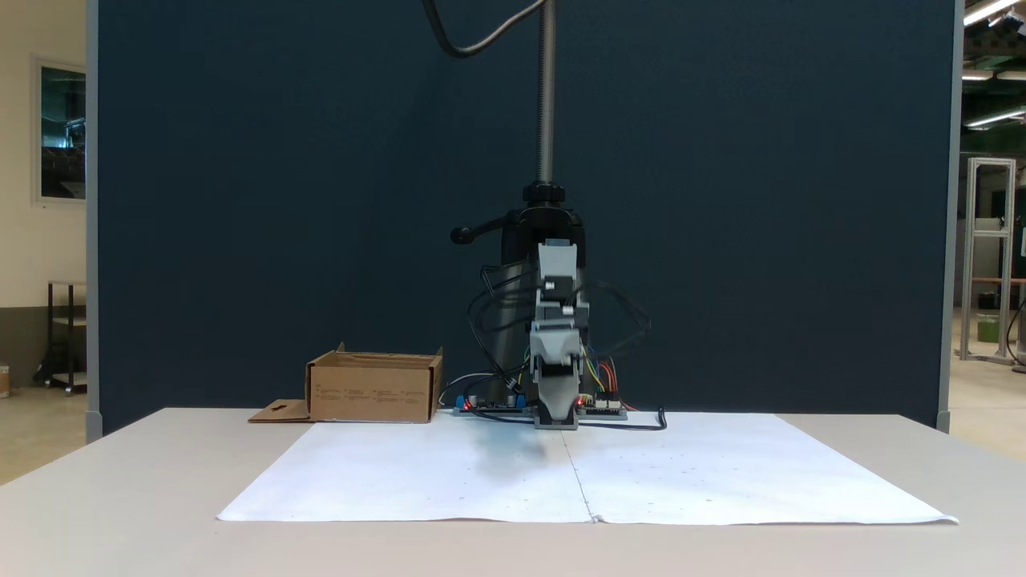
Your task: Grasp a green dice and put it in the bin.
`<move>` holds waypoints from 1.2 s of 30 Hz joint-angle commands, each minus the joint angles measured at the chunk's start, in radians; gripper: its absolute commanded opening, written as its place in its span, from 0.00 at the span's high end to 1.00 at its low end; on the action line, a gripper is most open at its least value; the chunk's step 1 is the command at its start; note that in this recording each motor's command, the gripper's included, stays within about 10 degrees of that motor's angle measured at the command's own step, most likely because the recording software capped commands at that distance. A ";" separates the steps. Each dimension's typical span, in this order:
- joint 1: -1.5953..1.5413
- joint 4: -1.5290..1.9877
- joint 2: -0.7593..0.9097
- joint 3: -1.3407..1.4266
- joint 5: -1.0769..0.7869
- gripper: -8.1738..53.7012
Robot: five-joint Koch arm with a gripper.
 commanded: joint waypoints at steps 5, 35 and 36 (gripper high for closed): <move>0.009 -0.297 0.121 0.138 -0.100 0.17; 0.011 -1.054 0.123 0.428 -0.149 0.16; 0.011 -1.063 0.121 0.428 -0.149 0.16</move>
